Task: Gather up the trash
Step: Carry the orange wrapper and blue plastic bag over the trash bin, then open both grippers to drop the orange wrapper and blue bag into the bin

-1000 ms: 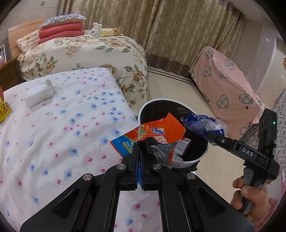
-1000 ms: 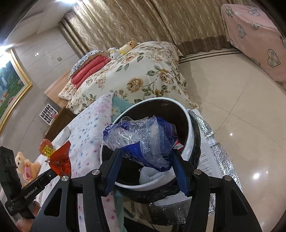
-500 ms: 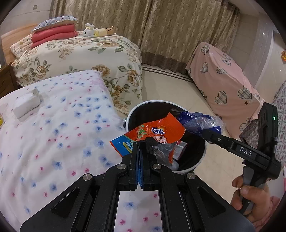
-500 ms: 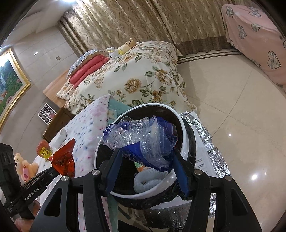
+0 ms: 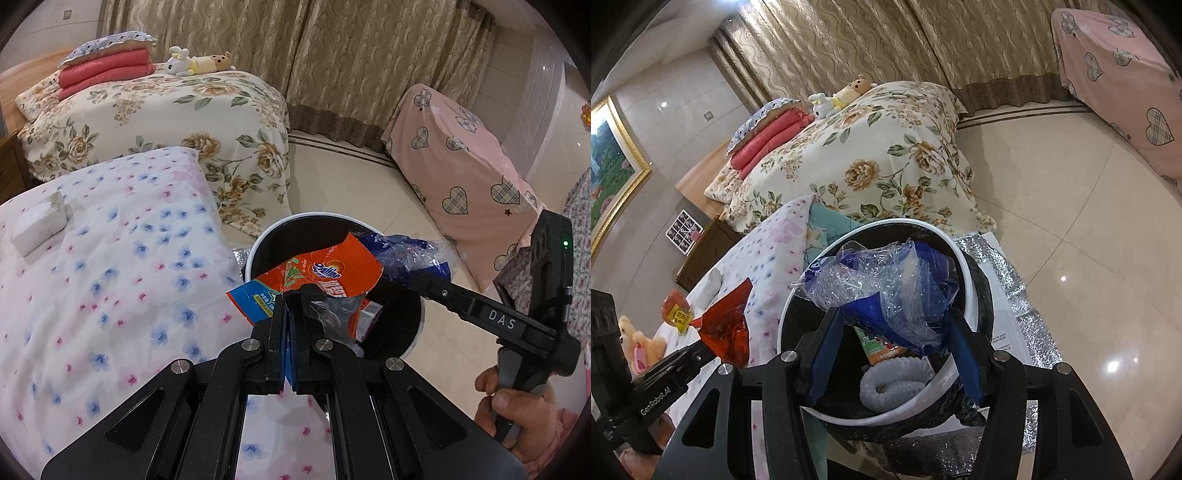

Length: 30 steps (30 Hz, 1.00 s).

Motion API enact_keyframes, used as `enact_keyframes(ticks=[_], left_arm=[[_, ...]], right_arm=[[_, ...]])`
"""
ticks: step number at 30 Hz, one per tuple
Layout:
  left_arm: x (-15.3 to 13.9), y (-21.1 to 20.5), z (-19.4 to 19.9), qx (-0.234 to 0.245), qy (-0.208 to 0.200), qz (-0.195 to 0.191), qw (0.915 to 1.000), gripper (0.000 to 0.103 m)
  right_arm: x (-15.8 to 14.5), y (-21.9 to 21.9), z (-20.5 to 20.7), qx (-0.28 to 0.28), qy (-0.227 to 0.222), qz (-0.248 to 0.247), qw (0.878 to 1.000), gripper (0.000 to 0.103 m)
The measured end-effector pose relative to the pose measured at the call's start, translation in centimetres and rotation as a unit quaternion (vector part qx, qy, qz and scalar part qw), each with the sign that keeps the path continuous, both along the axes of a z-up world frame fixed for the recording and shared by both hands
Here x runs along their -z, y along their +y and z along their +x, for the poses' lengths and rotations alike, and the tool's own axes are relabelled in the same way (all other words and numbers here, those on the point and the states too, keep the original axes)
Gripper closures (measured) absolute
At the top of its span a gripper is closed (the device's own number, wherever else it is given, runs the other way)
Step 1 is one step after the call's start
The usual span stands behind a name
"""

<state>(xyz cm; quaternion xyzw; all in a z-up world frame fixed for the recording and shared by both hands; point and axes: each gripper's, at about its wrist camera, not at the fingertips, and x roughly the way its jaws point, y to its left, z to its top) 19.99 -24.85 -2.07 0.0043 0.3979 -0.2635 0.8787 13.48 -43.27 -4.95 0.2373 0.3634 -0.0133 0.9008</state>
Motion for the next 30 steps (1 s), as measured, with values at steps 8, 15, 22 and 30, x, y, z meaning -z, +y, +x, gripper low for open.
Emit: enact_keyframes(ticks=[8, 15, 22, 30], left_arm=[[0.7, -0.9, 0.6, 0.005, 0.016, 0.004, 0.9999, 0.102], [0.9, -1.4, 0.8, 0.015, 0.022, 0.005, 0.9996, 0.098], [0.6, -0.6, 0.4, 0.005, 0.015, 0.005, 0.9999, 0.07], [0.5, 2.6, -0.5, -0.025, 0.012, -0.006, 0.9996, 0.053]], right_arm=[[0.1, -0.3, 0.6, -0.001, 0.003, 0.002, 1.0, 0.043], [0.1, -0.6, 1.1, -0.003, 0.008, 0.007, 1.0, 0.036], [-0.1, -0.7, 0.8, 0.004, 0.008, 0.009, 1.0, 0.027], [-0.6, 0.6, 0.3, -0.001, 0.0, 0.015, 1.0, 0.016]])
